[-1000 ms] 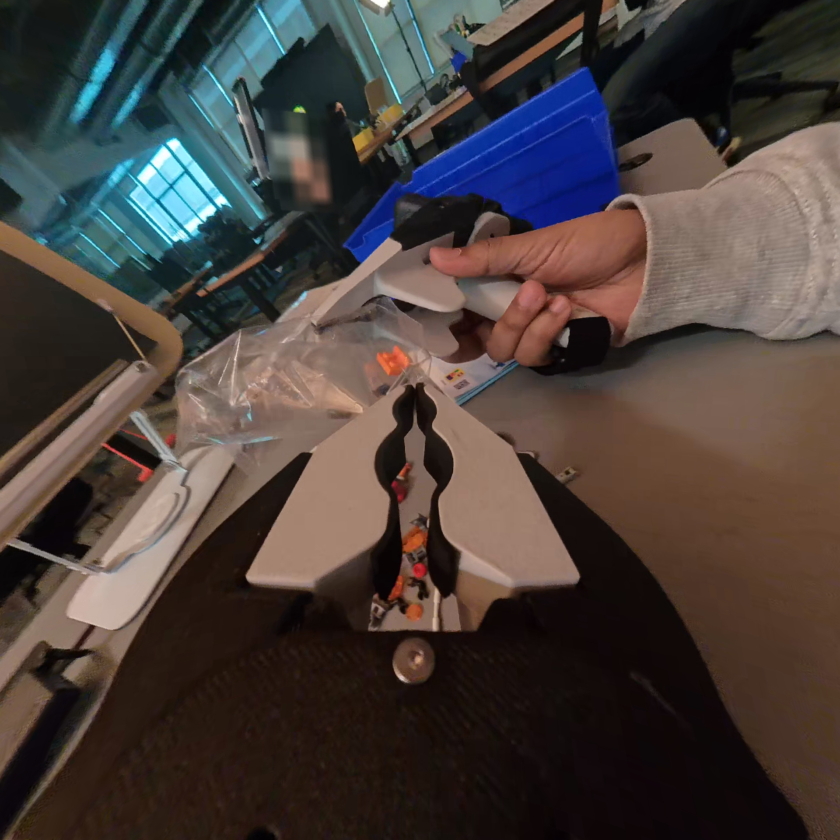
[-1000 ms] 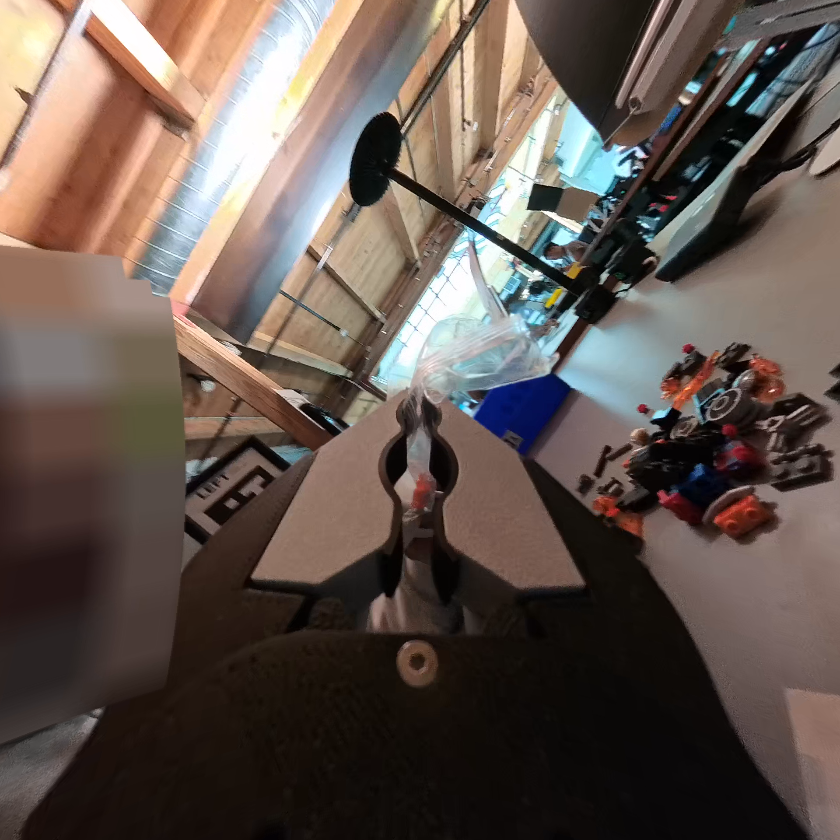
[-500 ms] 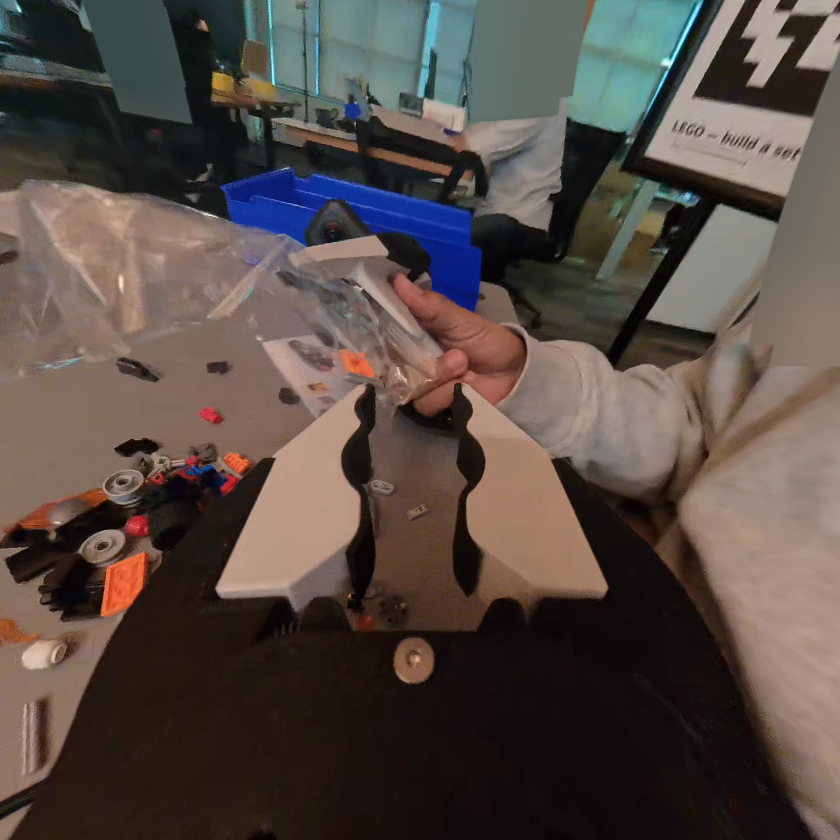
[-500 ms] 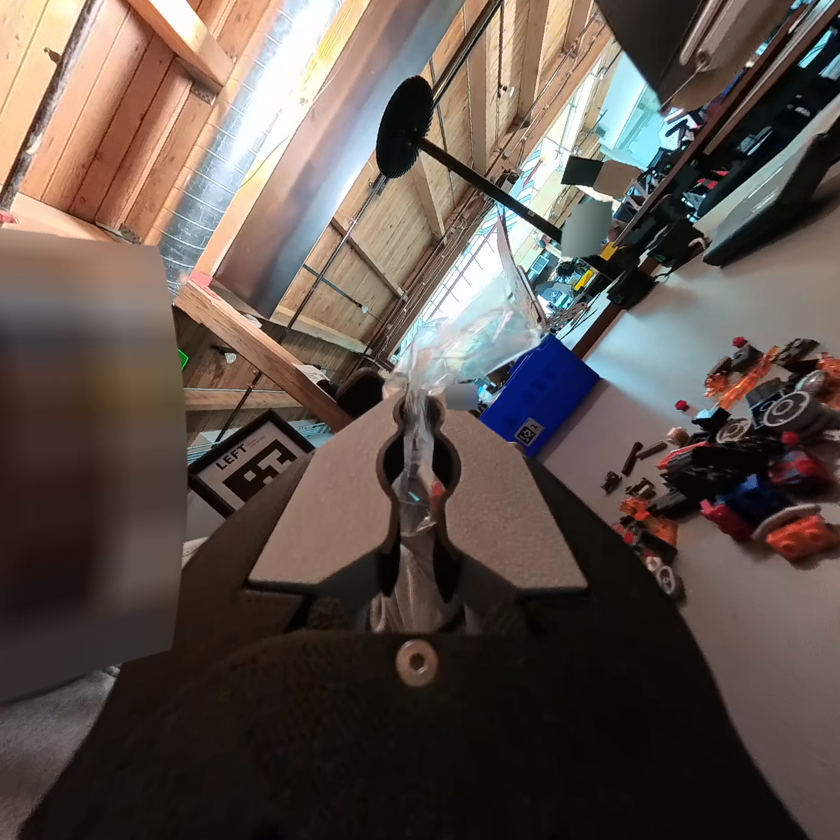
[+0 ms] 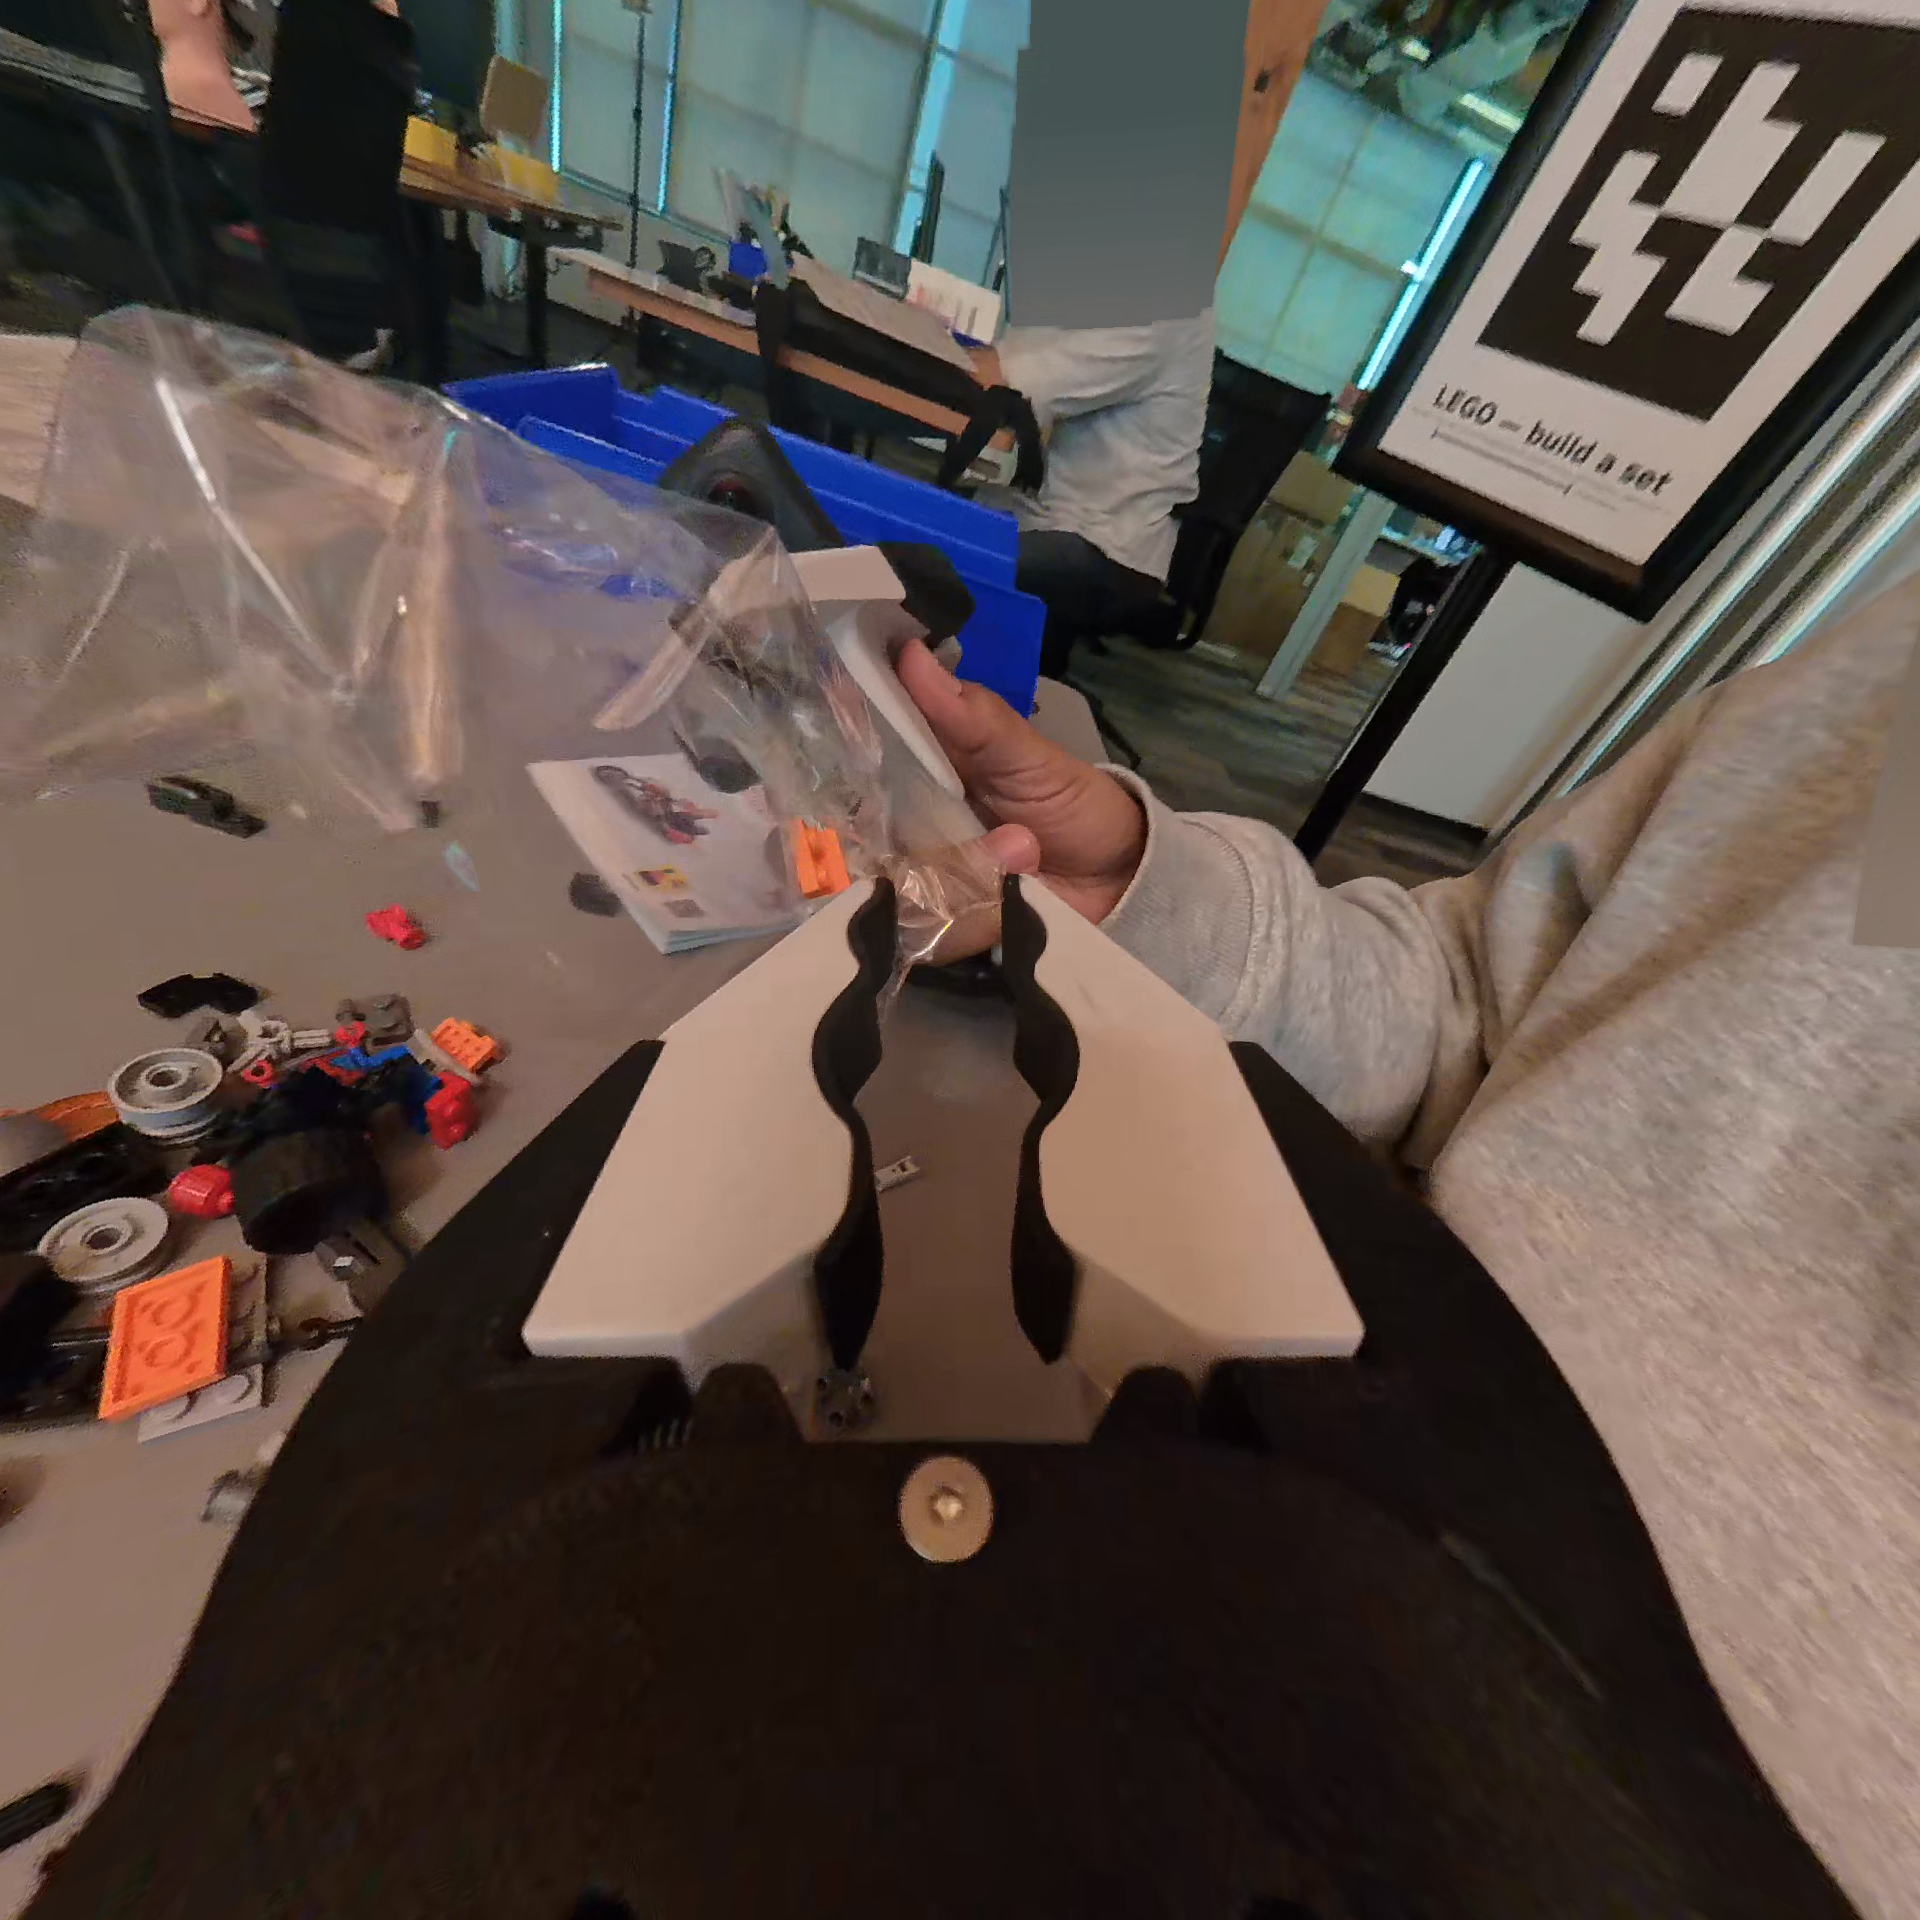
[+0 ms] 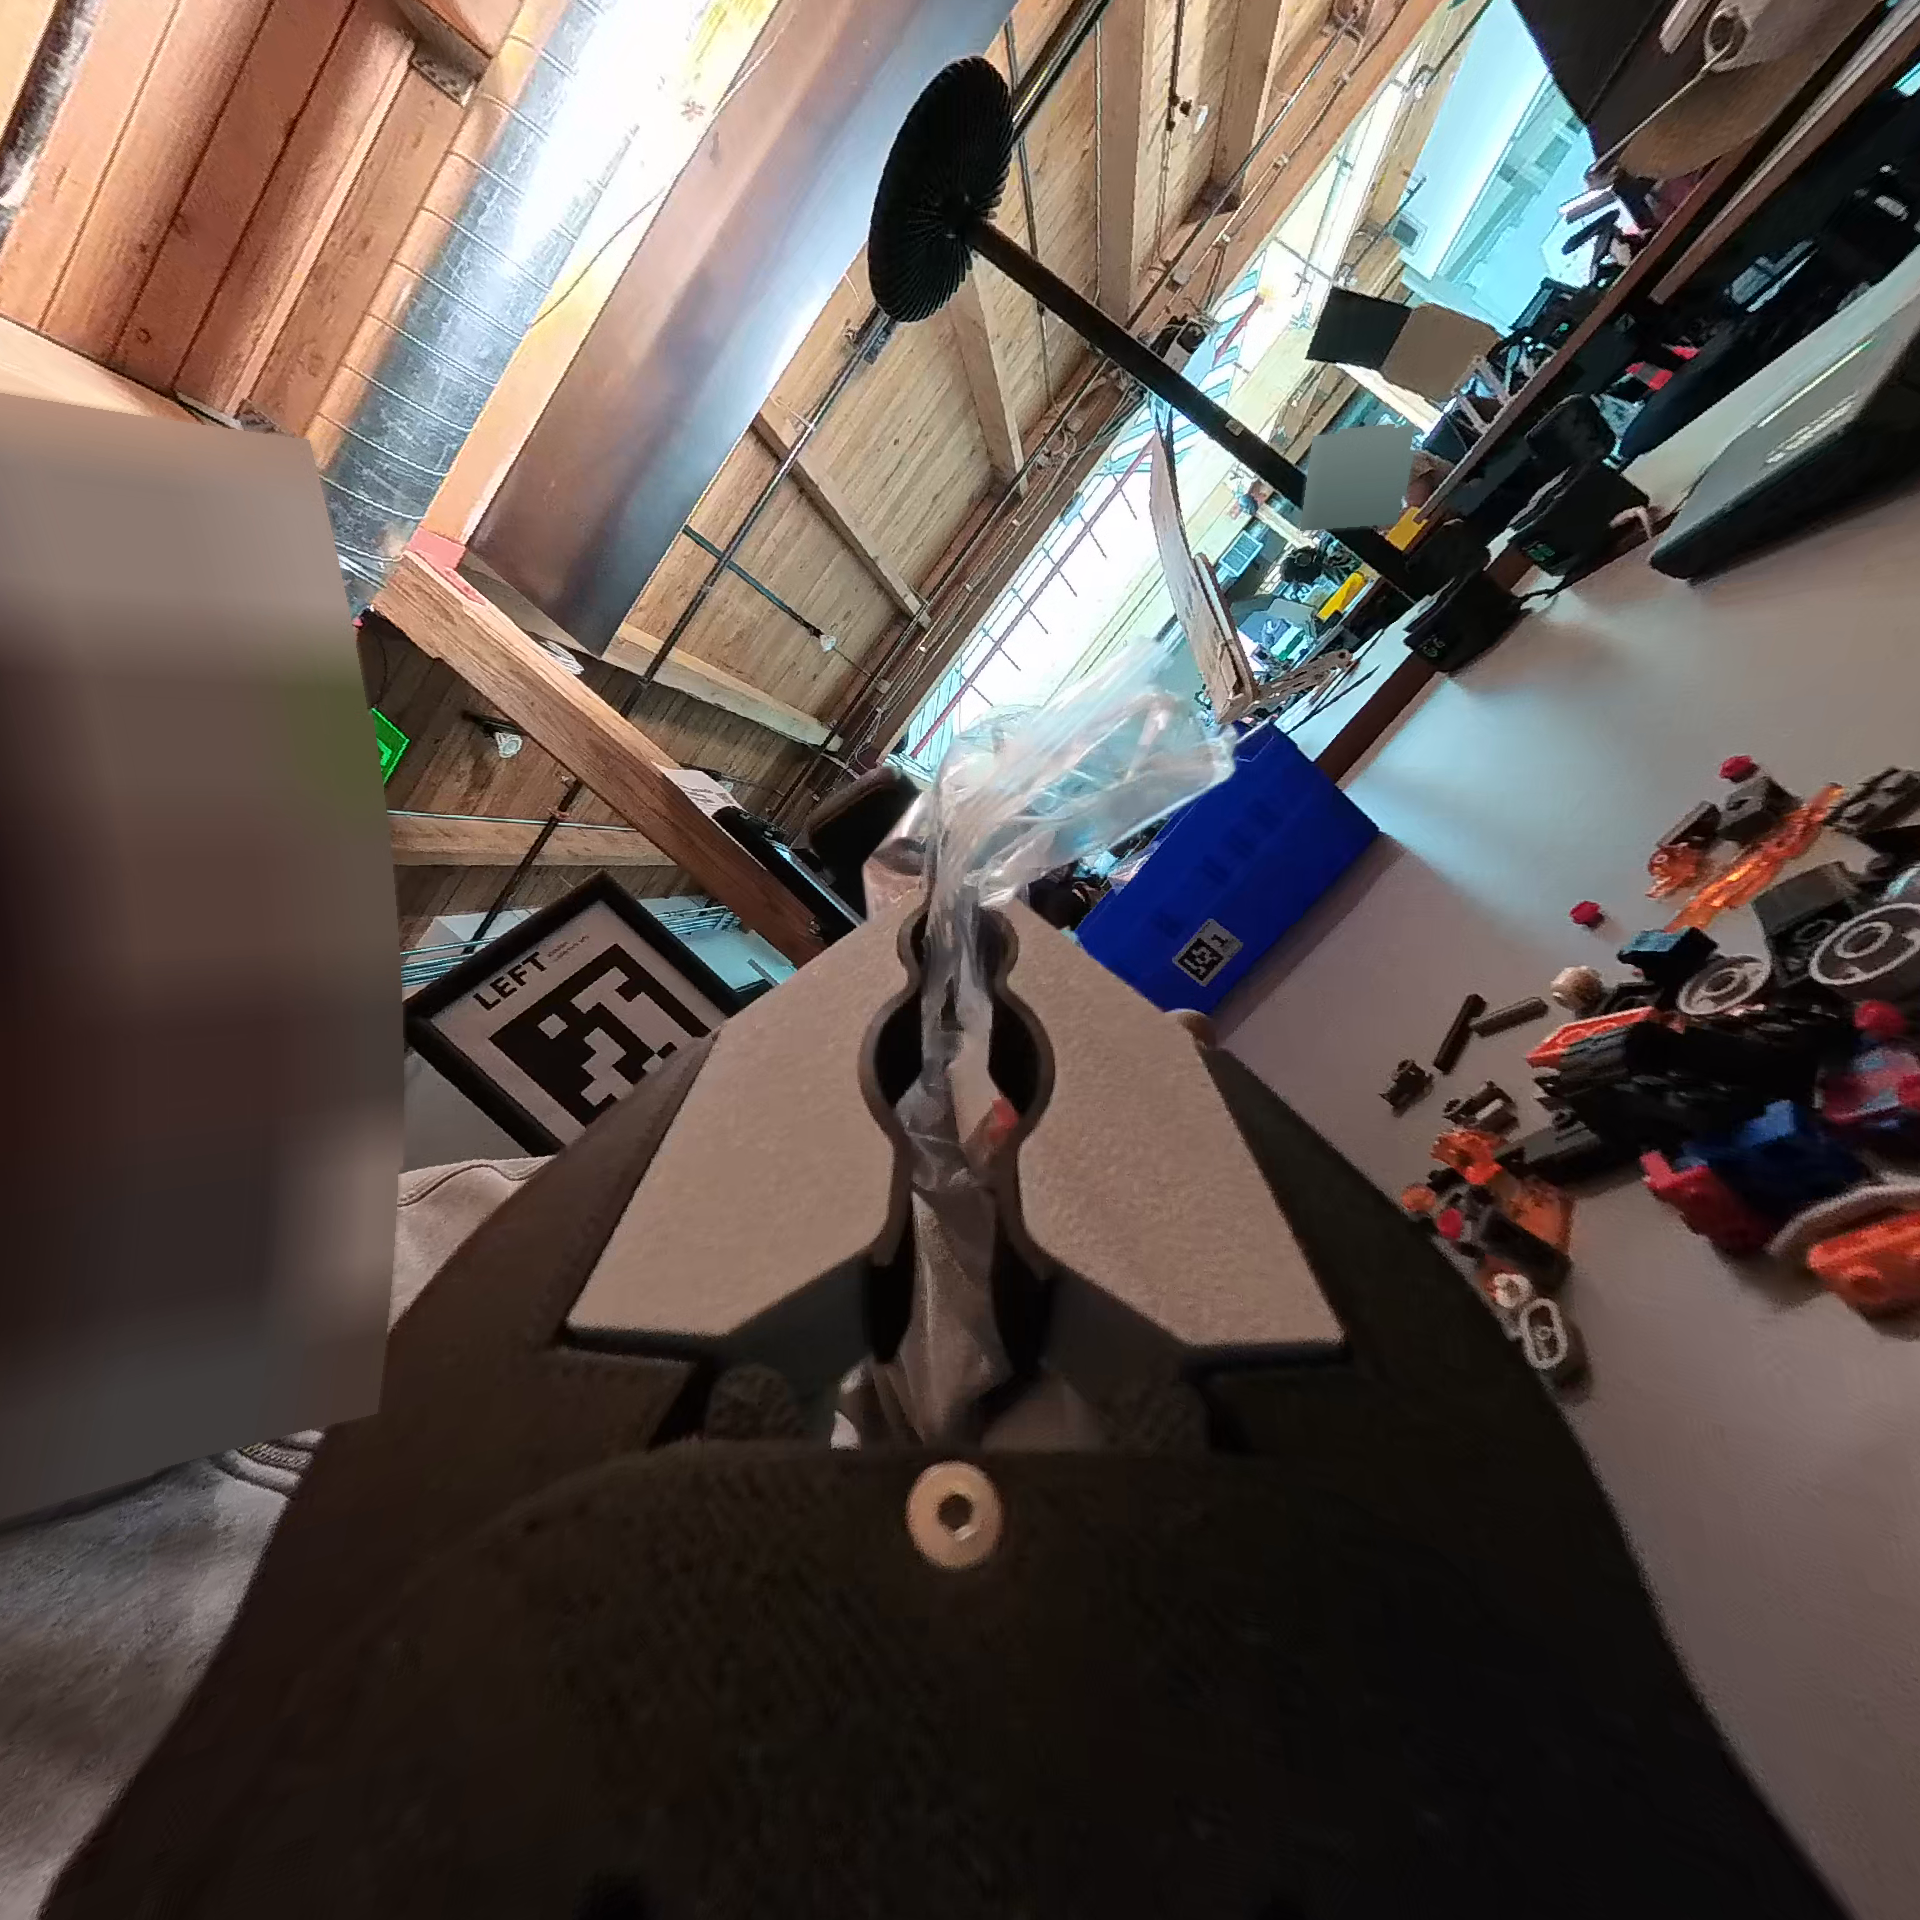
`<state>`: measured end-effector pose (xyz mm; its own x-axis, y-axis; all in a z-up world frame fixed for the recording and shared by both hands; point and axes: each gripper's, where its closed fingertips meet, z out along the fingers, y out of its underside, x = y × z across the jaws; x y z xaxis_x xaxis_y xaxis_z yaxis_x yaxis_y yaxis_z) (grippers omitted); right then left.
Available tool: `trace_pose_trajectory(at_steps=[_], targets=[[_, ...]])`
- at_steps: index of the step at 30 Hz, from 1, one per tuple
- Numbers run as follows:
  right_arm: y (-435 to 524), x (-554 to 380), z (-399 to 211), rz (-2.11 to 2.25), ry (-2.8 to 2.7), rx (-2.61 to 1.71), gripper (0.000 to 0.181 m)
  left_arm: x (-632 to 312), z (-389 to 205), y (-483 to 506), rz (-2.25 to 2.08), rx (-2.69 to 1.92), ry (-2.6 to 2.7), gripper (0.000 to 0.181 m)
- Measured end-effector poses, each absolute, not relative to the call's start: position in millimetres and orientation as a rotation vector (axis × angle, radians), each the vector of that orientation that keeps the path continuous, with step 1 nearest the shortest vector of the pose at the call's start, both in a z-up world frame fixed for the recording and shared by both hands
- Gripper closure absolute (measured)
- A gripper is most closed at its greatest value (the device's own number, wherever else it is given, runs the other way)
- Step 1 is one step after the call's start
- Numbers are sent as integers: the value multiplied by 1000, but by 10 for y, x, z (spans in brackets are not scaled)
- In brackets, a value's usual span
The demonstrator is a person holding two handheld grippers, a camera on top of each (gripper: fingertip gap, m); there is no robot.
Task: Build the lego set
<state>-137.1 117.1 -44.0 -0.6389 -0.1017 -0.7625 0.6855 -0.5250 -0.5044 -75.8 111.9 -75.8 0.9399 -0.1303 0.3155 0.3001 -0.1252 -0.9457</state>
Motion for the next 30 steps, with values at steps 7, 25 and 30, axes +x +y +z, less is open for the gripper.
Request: trace_pose_trajectory(at_steps=[7,25,30], targets=[[1168,-1337,-403,-2175,1110,903,178,-696,-637,1044,-511,-1575,-122,164],[1190,-1367,-420,-2191,1119,930,179,-770,-725,1085,-383,-1634,-127,181],[1426,-1462,-387,-2246,950,970,181,-720,-673,1090,-319,-1627,-60,181]])
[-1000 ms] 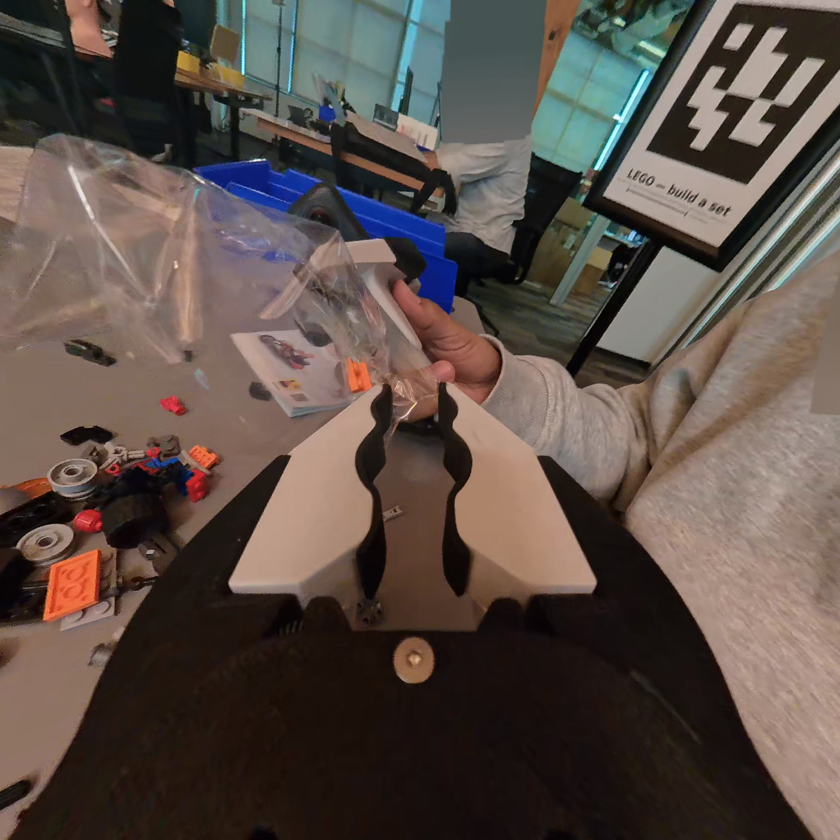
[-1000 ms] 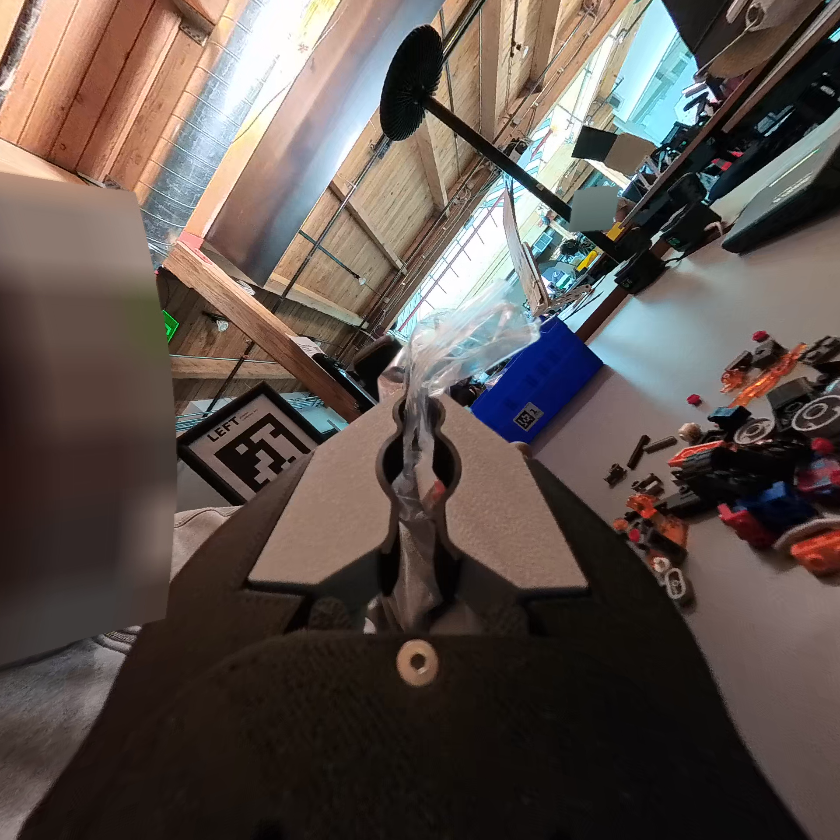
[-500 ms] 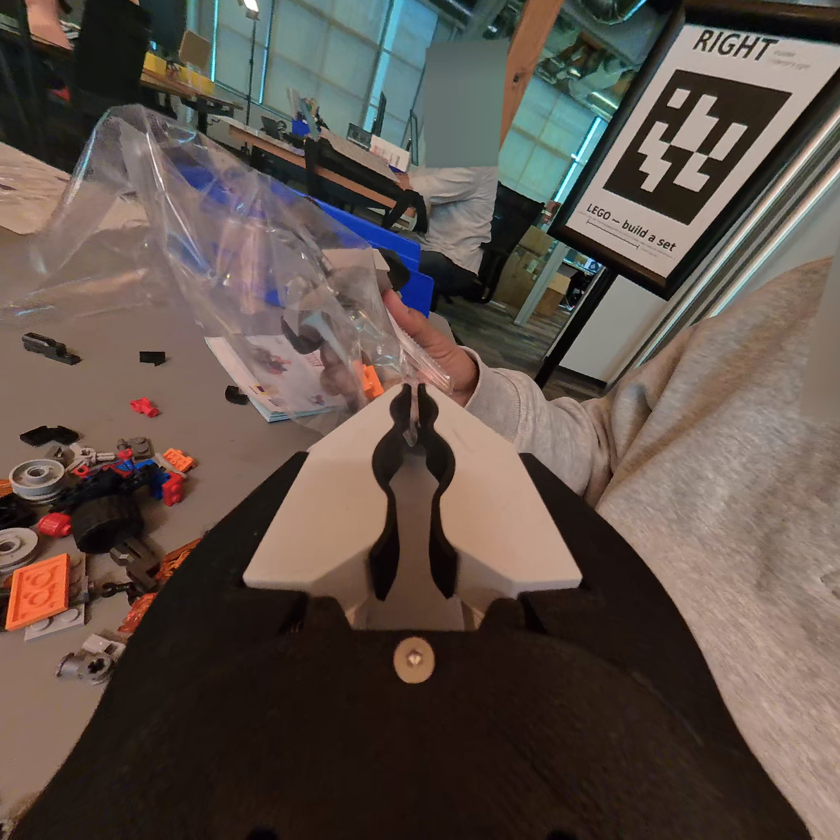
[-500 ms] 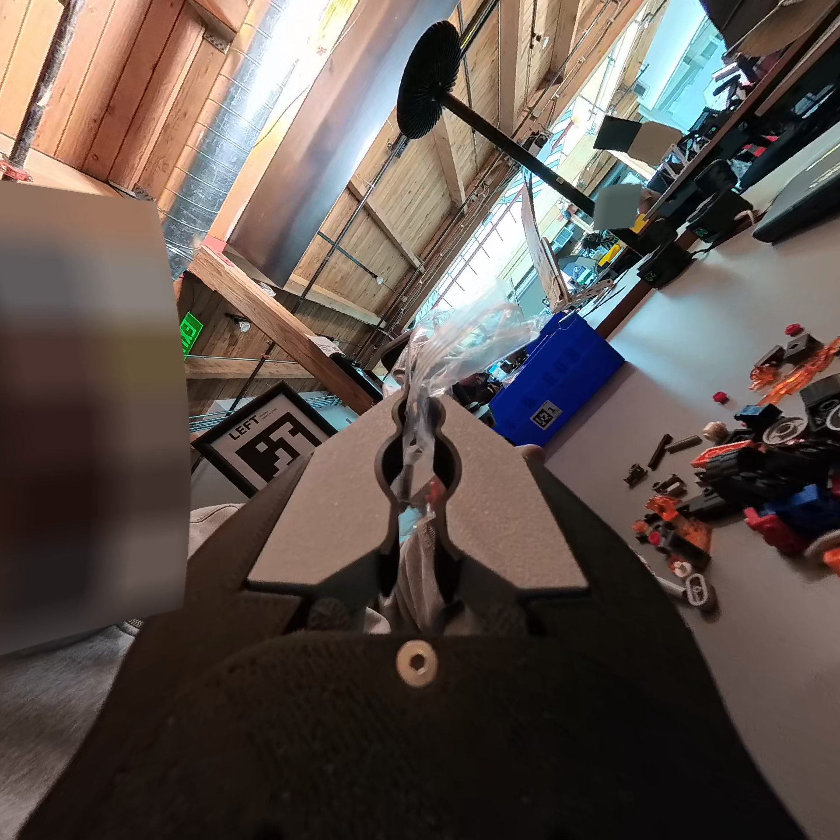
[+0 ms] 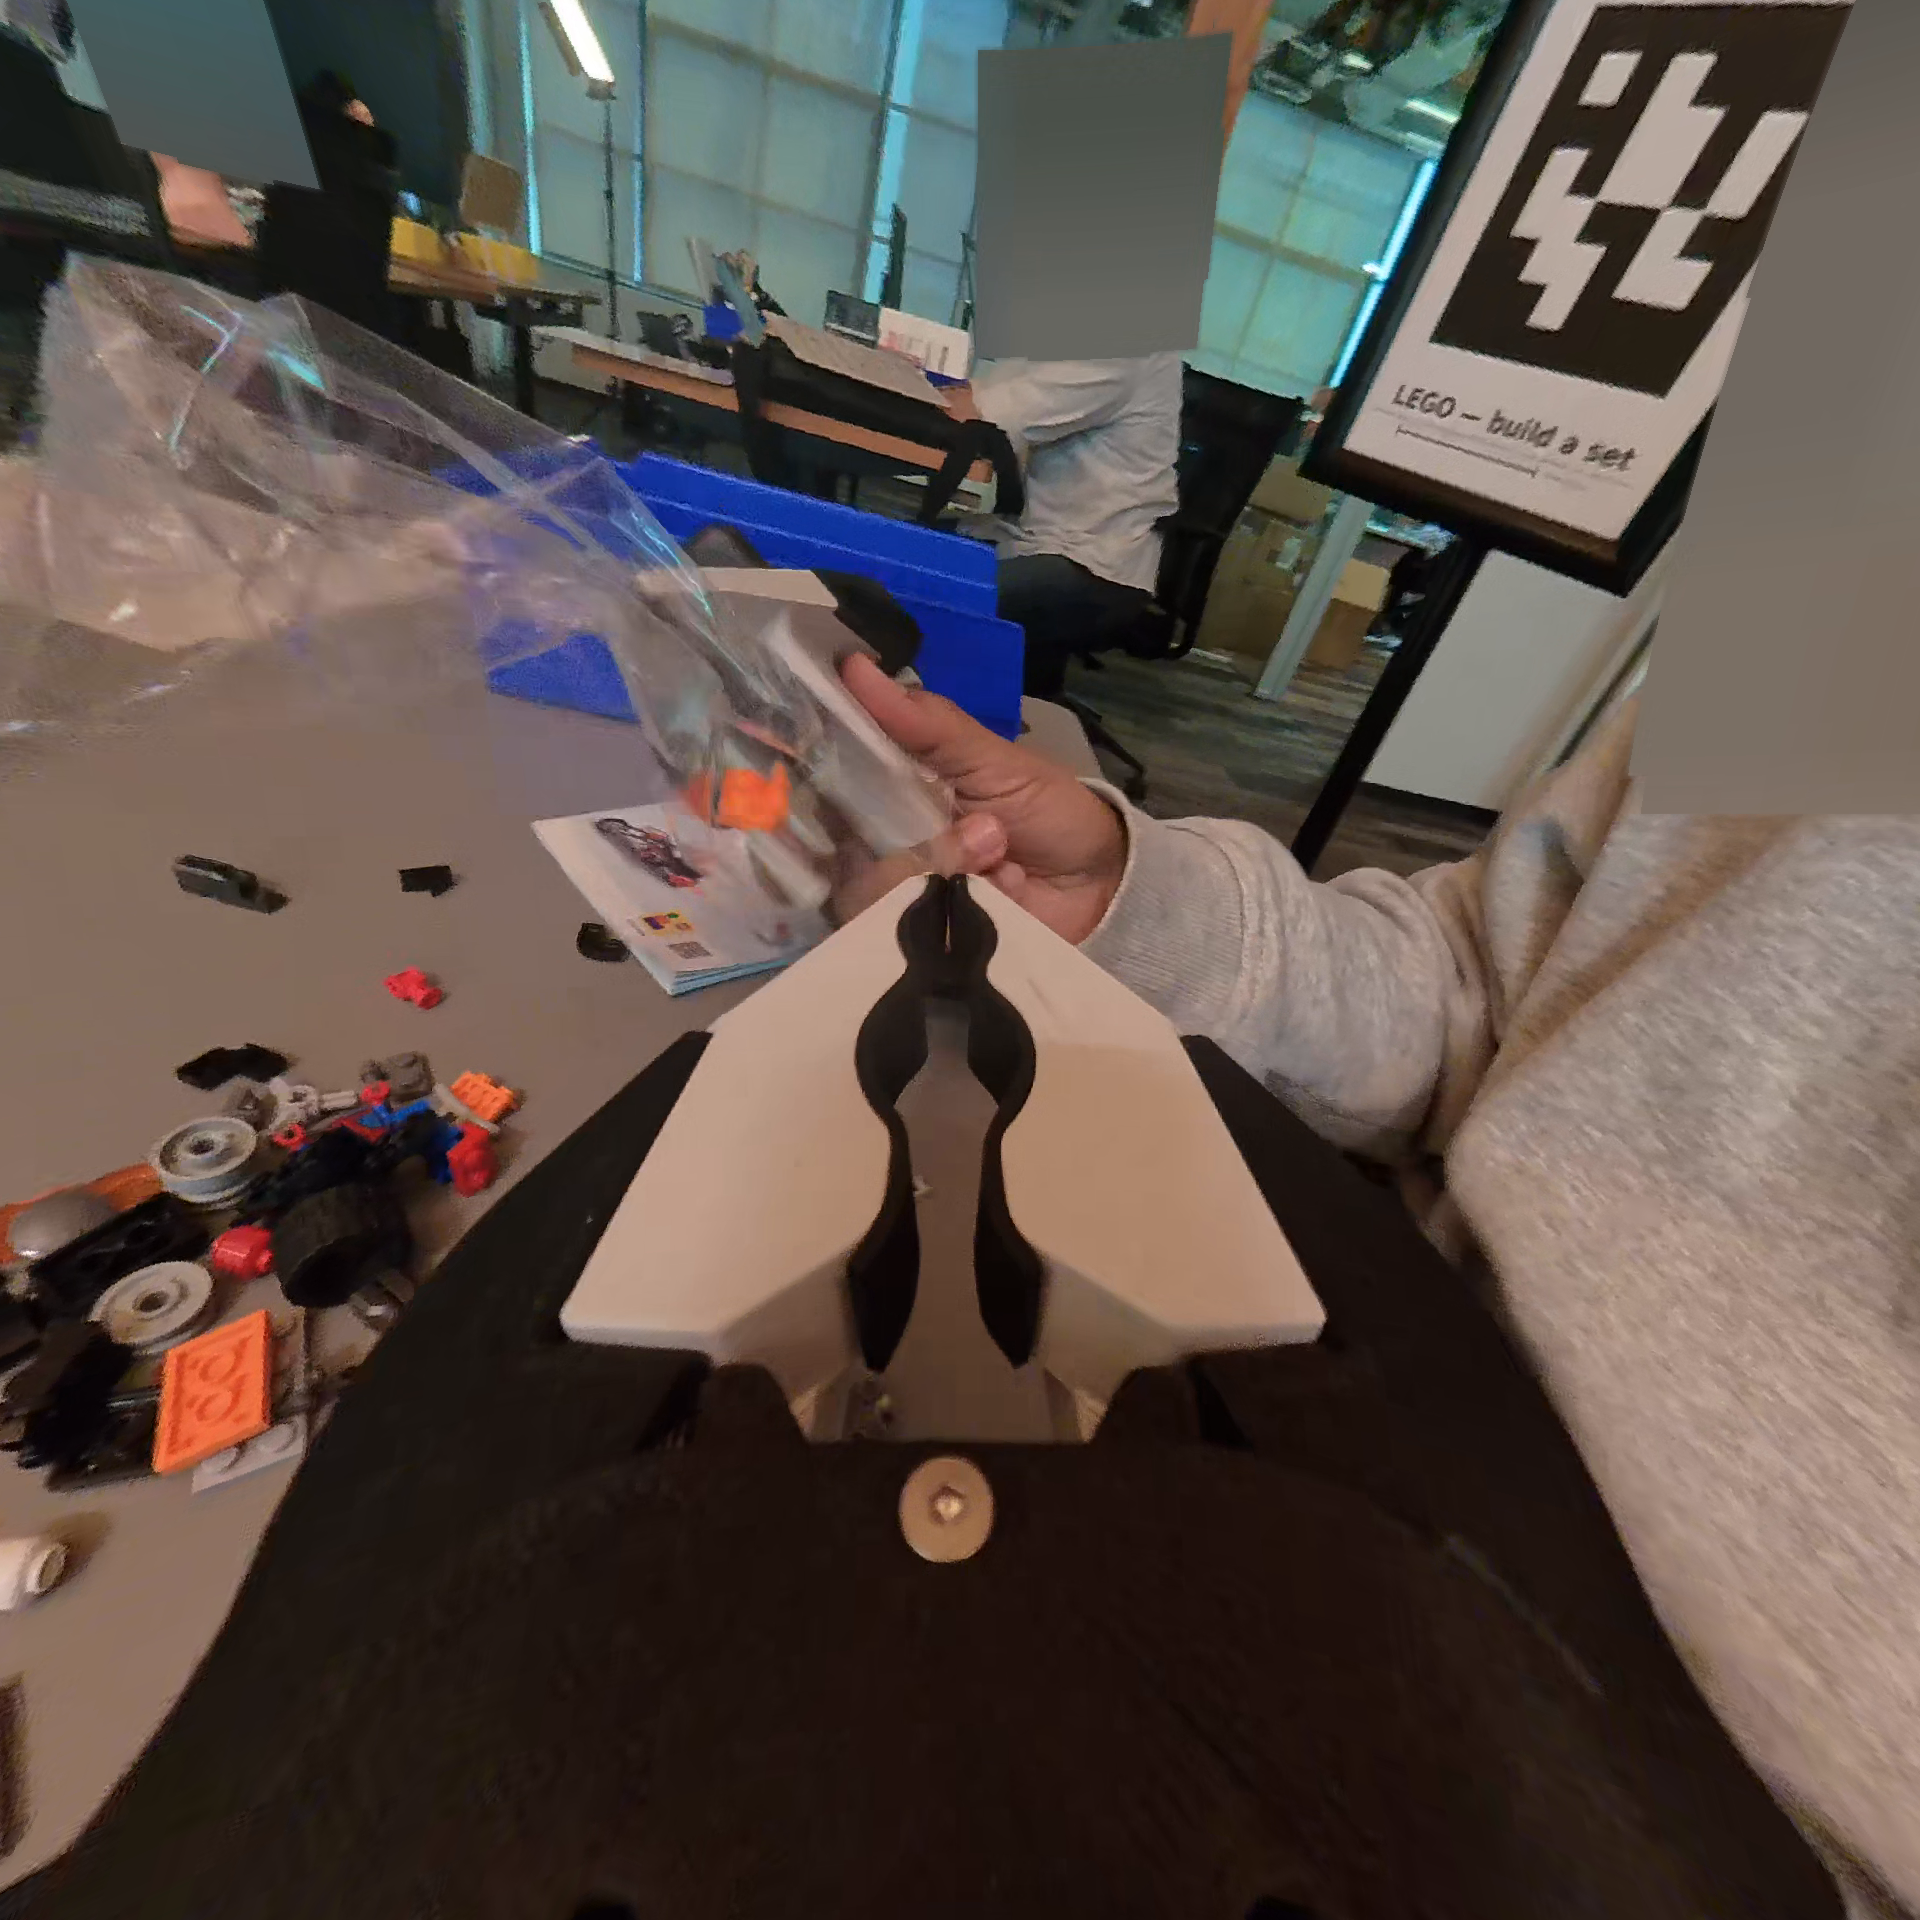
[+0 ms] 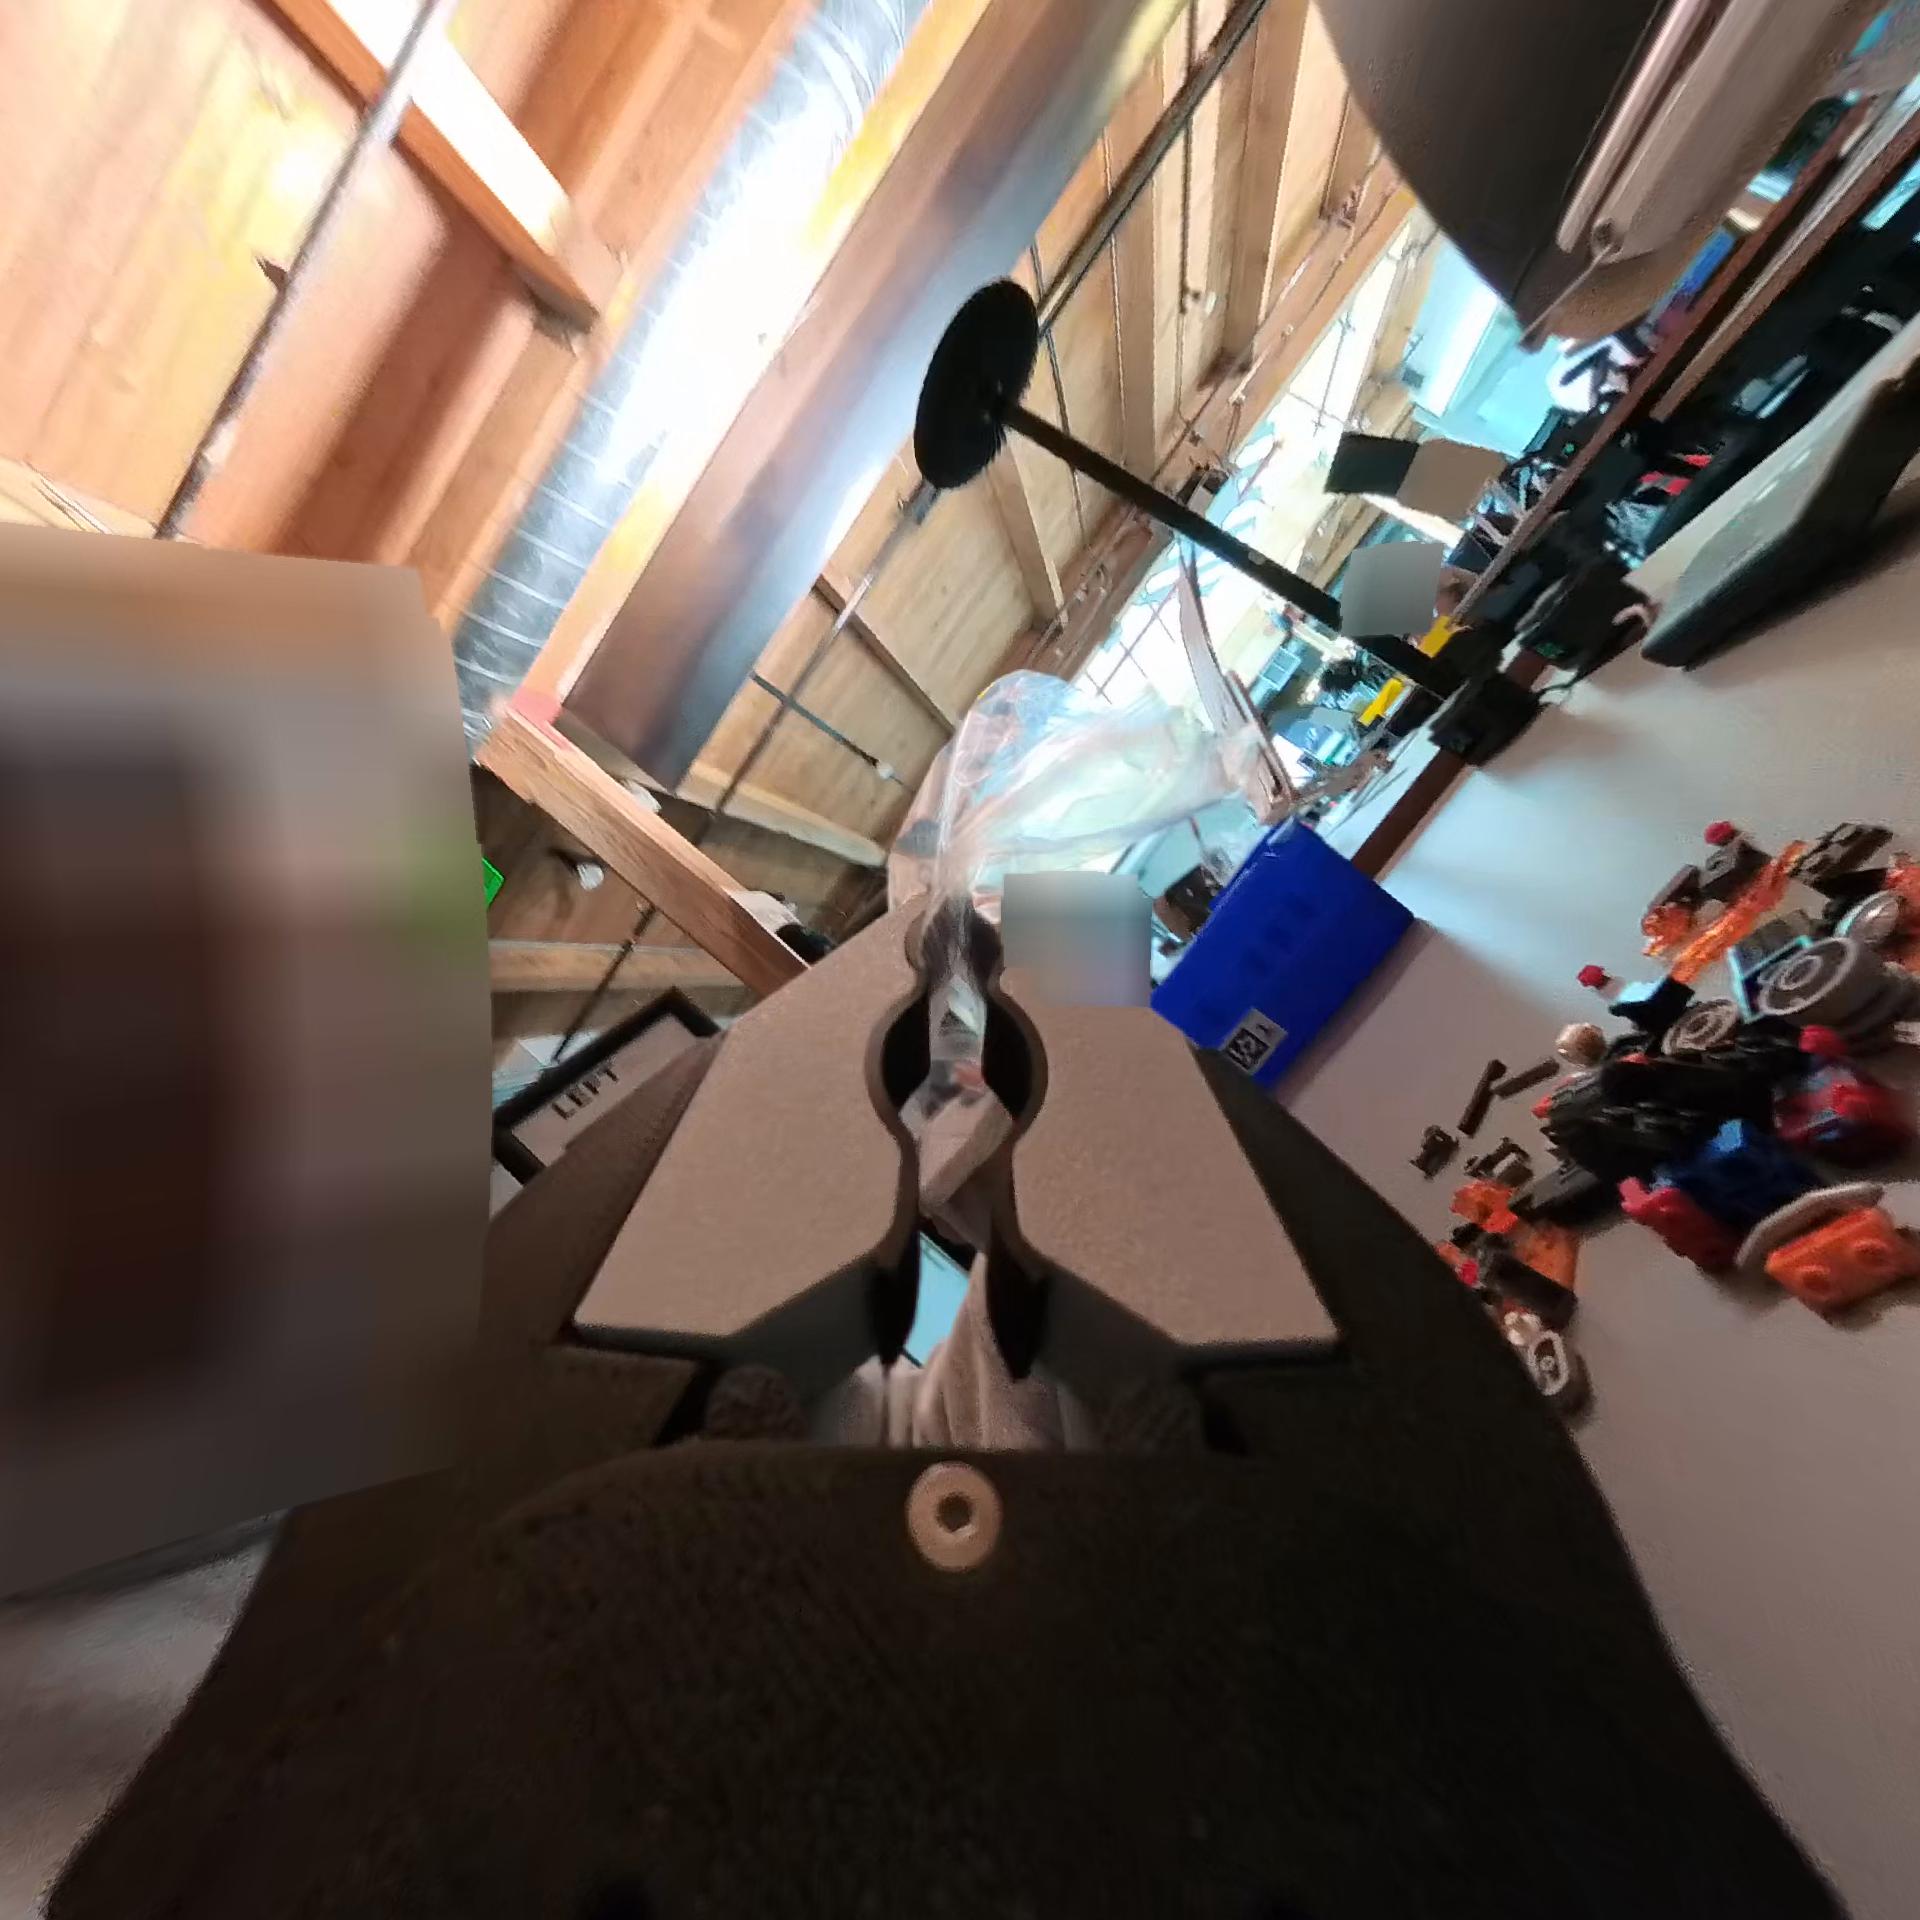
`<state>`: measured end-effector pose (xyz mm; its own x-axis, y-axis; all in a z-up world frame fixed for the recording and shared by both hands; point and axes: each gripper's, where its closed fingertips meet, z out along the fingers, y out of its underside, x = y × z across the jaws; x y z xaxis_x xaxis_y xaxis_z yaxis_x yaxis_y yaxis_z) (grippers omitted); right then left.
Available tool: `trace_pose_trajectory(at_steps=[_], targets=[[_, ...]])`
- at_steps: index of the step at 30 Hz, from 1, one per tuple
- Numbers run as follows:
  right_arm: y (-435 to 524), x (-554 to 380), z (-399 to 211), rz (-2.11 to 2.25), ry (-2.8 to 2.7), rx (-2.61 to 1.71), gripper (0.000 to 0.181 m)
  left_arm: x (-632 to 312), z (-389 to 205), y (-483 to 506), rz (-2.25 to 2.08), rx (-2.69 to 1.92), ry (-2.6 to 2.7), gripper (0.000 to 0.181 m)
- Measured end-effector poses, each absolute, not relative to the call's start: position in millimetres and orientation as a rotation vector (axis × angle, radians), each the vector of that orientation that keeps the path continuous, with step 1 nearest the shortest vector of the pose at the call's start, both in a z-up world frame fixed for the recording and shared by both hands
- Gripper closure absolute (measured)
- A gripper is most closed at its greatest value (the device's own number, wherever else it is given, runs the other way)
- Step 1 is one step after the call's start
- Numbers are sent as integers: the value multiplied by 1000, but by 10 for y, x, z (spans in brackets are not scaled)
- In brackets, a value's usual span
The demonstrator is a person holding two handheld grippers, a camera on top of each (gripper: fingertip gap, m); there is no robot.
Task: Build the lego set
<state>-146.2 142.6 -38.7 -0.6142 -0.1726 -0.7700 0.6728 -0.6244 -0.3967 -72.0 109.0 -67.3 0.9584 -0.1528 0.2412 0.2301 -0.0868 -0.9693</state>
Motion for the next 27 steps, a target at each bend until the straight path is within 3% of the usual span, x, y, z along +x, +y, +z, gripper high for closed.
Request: trace_pose_trajectory(at_steps=[11,20,27], targets=[[1484,-1514,-428,-2290,998,1044,181,-778,-850,1147,-38,-1720,23,181],[1602,-1673,-708,-2341,1597,1384,179,-1207,-1374,1094,76,-1989,-213,162],[1524,-1706,-838,-2303,2067,1449,176,-1406,-1354,1029,110,-1961,-354,159]])
